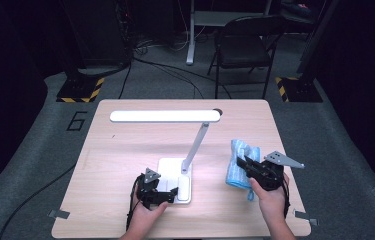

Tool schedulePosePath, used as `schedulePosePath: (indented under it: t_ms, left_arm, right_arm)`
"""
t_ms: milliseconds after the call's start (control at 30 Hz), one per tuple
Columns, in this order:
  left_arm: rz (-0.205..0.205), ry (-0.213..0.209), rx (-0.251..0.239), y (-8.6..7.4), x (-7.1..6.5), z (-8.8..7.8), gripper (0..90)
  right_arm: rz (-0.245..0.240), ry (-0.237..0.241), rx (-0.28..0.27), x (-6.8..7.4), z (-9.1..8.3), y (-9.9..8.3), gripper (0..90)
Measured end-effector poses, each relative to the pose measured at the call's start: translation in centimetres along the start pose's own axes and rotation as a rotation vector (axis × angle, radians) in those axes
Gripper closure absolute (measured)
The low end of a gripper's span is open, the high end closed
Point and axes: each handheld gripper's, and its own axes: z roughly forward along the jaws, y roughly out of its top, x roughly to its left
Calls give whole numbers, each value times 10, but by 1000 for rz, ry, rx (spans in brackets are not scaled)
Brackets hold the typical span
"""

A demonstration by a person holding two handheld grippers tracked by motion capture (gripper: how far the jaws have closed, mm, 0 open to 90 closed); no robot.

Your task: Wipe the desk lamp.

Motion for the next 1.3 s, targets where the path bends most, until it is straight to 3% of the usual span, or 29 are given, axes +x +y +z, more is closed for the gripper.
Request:
schedulePosePath:
  t_ms: [200, 367, 533, 833, 1000, 1300]
  left_arm:
    - [-3, -1, -1, 0, 0, 0, 26]
    - [-7, -2, -1, 0, 0, 0, 26]
    - [-8, -4, -1, 0, 0, 0, 26]
    - [-11, -6, 0, 0, 0, 0, 27]
    - [-12, -7, -3, 0, 0, 0, 29]
    - [-8, -19, 2, 0, 1, -1, 31]
  right_arm:
    - [1, -87, 28, -20, -8, -19, 753]
    - [-23, -154, 75, -28, -9, -36, 752]
    - [-31, -165, 132, -35, -1, -52, 747]
    - [0, -156, 231, -41, 18, -75, 733]
    - [-29, -182, 235, -40, 22, -80, 701]
    - [-5, -201, 200, -36, 18, -80, 553]
